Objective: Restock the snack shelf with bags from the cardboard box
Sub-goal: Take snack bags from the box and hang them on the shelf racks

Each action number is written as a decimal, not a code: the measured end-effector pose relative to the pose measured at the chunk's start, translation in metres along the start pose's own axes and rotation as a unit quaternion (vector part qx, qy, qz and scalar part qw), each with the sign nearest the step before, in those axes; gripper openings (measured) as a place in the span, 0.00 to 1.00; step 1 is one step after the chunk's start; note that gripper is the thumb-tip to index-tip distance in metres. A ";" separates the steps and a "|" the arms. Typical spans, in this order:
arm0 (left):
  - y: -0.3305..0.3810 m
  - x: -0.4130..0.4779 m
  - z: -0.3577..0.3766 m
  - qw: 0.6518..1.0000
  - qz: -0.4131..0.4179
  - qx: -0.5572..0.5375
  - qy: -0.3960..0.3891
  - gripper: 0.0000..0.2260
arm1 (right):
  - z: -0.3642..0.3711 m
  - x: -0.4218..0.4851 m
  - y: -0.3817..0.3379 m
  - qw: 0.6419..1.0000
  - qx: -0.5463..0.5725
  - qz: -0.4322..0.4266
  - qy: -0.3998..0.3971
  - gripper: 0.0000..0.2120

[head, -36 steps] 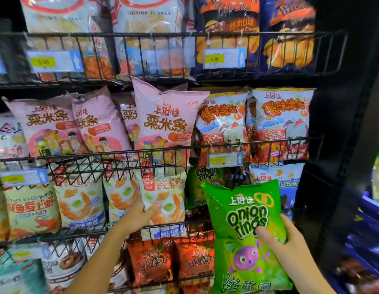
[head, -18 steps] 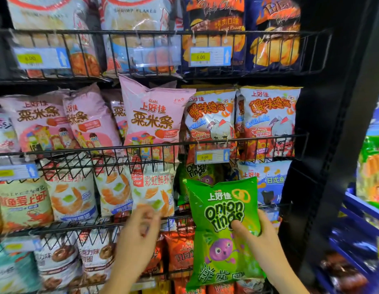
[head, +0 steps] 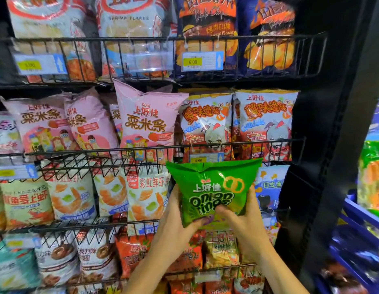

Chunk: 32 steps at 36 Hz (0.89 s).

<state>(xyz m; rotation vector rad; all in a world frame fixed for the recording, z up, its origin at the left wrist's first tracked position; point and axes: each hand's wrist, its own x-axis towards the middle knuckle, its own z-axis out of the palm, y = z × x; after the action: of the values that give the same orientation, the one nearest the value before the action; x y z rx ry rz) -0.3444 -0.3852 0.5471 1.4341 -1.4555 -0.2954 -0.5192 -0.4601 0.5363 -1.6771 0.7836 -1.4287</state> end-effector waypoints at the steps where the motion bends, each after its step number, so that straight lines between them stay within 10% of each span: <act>1: -0.002 0.004 0.002 1.000 -0.003 0.004 0.007 0.41 | 0.000 0.004 0.001 1.000 -0.006 -0.006 -0.001 0.31; 32: -0.076 0.086 0.049 0.970 -0.115 0.125 -0.174 0.42 | 0.002 0.098 0.101 0.953 -0.167 0.143 -0.209 0.28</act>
<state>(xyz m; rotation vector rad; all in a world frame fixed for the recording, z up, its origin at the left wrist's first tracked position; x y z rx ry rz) -0.3162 -0.5008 0.5081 1.8301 -1.6505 -0.5460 -0.4964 -0.5935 0.4974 -1.9366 1.0101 -0.7327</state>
